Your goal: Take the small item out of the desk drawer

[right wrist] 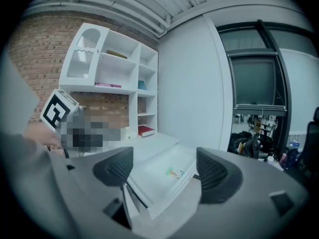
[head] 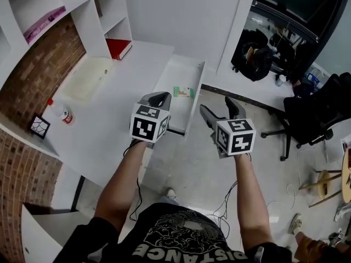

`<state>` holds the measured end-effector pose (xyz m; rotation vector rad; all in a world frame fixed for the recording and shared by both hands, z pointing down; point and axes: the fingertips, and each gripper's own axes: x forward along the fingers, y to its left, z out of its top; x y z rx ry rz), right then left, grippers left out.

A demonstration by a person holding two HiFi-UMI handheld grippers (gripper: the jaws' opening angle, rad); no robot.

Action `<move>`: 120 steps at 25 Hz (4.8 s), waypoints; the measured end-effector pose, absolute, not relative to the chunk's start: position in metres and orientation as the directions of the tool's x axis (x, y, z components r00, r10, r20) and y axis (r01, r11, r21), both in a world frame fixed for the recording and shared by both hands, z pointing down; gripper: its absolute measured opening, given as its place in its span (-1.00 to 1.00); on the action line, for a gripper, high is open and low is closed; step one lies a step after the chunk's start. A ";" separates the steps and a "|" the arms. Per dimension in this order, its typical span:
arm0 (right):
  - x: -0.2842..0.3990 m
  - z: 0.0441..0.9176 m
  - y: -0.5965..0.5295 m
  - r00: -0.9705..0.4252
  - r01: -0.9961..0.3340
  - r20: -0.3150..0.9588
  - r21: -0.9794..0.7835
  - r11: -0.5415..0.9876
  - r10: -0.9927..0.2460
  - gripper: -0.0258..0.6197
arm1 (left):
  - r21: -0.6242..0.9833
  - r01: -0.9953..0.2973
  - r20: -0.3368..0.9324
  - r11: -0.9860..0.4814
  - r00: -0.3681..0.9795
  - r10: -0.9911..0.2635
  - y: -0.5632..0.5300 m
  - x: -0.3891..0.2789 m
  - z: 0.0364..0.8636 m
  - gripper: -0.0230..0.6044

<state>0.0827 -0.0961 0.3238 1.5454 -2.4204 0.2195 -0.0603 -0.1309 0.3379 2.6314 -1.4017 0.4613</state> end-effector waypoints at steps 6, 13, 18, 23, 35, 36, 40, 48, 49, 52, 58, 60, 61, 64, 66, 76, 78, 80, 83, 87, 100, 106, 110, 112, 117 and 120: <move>0.070 0.327 -0.124 -0.416 -0.897 0.312 0.016 0.443 -0.854 0.39 | -0.028 -0.823 0.320 -0.567 0.530 -0.785 -0.158 -0.067 0.338 -0.90; 0.061 0.331 -0.150 -0.414 -0.897 0.320 0.015 0.441 -0.852 0.48 | -0.027 -0.830 0.322 -0.558 0.521 -0.791 -0.183 -0.081 0.343 -0.90; 0.059 0.341 -0.167 -0.421 -0.892 0.334 0.015 0.451 -0.843 0.53 | -0.025 -0.835 0.328 -0.550 0.513 -0.793 -0.198 -0.086 0.348 -0.90; 0.054 0.344 -0.184 -0.431 -0.886 0.334 0.022 0.464 -0.838 0.54 | -0.024 -0.841 0.330 -0.541 0.504 -0.798 -0.213 -0.091 0.354 -0.90; 0.063 0.366 -0.243 -0.478 -0.859 0.334 0.017 0.512 -0.812 0.54 | -0.039 -0.868 0.327 -0.496 0.458 -0.827 -0.264 -0.086 0.371 -0.90; 0.063 0.370 -0.250 -0.489 -0.852 0.336 0.012 0.523 -0.805 0.54 | -0.042 -0.873 0.331 -0.485 0.446 -0.832 -0.269 -0.087 0.374 -0.90; 0.064 0.381 -0.286 -0.543 -0.816 0.347 -0.004 0.578 -0.765 0.54 | -0.051 -0.906 0.345 -0.420 0.379 -0.859 -0.292 -0.092 0.381 -0.90; 0.057 0.386 -0.370 -0.670 -0.689 0.381 -0.002 0.724 -0.637 0.53 | -0.052 -0.968 0.383 -0.246 0.208 -0.900 -0.342 -0.104 0.388 -0.90; 0.055 0.387 -0.378 -0.686 -0.669 0.386 -0.003 0.743 -0.616 0.53 | -0.052 -0.974 0.388 -0.221 0.184 -0.903 -0.346 -0.107 0.388 -0.90; 0.049 0.388 -0.401 -0.728 -0.609 0.400 -0.004 0.793 -0.557 0.54 | -0.055 -0.987 0.398 -0.151 0.116 -0.910 -0.357 -0.112 0.384 -0.90; 0.033 0.381 -0.432 -0.797 -0.499 0.398 -0.009 0.867 -0.455 0.54 | -0.058 -0.998 0.393 -0.029 0.004 -0.920 -0.370 -0.119 0.372 -0.90; 0.029 0.381 -0.439 -0.813 -0.466 0.400 -0.011 0.884 -0.424 0.54 | -0.059 -0.998 0.392 0.005 -0.027 -0.919 -0.371 -0.120 0.370 -0.90; 0.027 0.382 -0.441 -0.819 -0.450 0.402 -0.011 0.893 -0.408 0.54 | -0.060 -0.998 0.393 0.021 -0.043 -0.919 -0.371 -0.121 0.370 -0.90; 0.020 0.384 -0.446 -0.835 -0.400 0.416 -0.009 0.917 -0.360 0.54 | -0.058 -0.996 0.392 0.066 -0.084 -0.916 -0.371 -0.124 0.371 -0.90; 0.016 0.388 -0.449 -0.841 -0.369 0.428 -0.008 0.930 -0.330 0.54 | -0.057 -0.994 0.394 0.090 -0.105 -0.913 -0.370 -0.125 0.373 -0.90; -0.003 0.437 -0.433 -0.792 -0.161 0.599 -0.015 0.987 -0.120 0.54 | -0.062 -0.984 0.395 0.166 -0.177 -0.901 -0.355 -0.128 0.394 -0.90; -0.007 0.453 -0.427 -0.764 -0.113 0.641 -0.019 0.993 -0.075 0.54 | -0.056 -0.982 0.401 0.181 -0.189 -0.897 -0.348 -0.129 0.403 -0.90; -0.010 0.469 -0.420 -0.730 -0.064 0.682 -0.025 0.998 -0.029 0.54 | -0.047 -0.979 0.411 0.200 -0.202 -0.889 -0.341 -0.131 0.415 -0.90; -0.012 0.490 -0.413 -0.675 -0.006 0.737 -0.027 1.000 0.016 0.54 | -0.032 -0.976 0.428 0.217 -0.210 -0.879 -0.333 -0.132 0.432 -0.90; -0.015 0.521 -0.410 -0.602 0.045 0.797 -0.026 0.999 0.048 0.54 | -0.005 -0.971 0.446 0.240 -0.217 -0.868 -0.325 -0.134 0.457 -0.90; -0.024 0.611 -0.408 -0.378 0.177 0.922 -0.014 0.984 0.081 0.54 | 0.047 -0.971 0.478 0.234 -0.184 -0.859 -0.323 -0.125 0.518 -0.90; -0.025 0.652 -0.410 -0.310 0.148 0.946 -0.043 0.988 0.088 0.55 | 0.061 -0.970 0.493 0.237 -0.177 -0.852 -0.319 -0.126 0.540 -0.90; -0.025 0.673 -0.414 -0.271 0.134 0.959 -0.047 0.990 0.082 0.56 | 0.070 -0.967 0.493 0.247 -0.182 -0.851 -0.317 -0.130 0.550 -0.90; -0.025 0.682 -0.416 -0.251 0.141 0.965 -0.043 0.989 0.078 0.55 | 0.076 -0.964 0.498 0.253 -0.183 -0.848 -0.315 -0.131 0.555 -0.90; -0.028 0.695 -0.420 -0.207 0.121 0.973 -0.076 0.990 0.101 0.57 | 0.089 -0.961 0.510 0.261 -0.181 -0.841 -0.313 -0.132 0.568 -0.90; -0.032 0.699 -0.426 -0.206 0.130 0.976 -0.048 0.990 0.075 0.61 | 0.098 -0.958 0.517 0.269 -0.182 -0.836 -0.311 -0.130 0.576 -0.90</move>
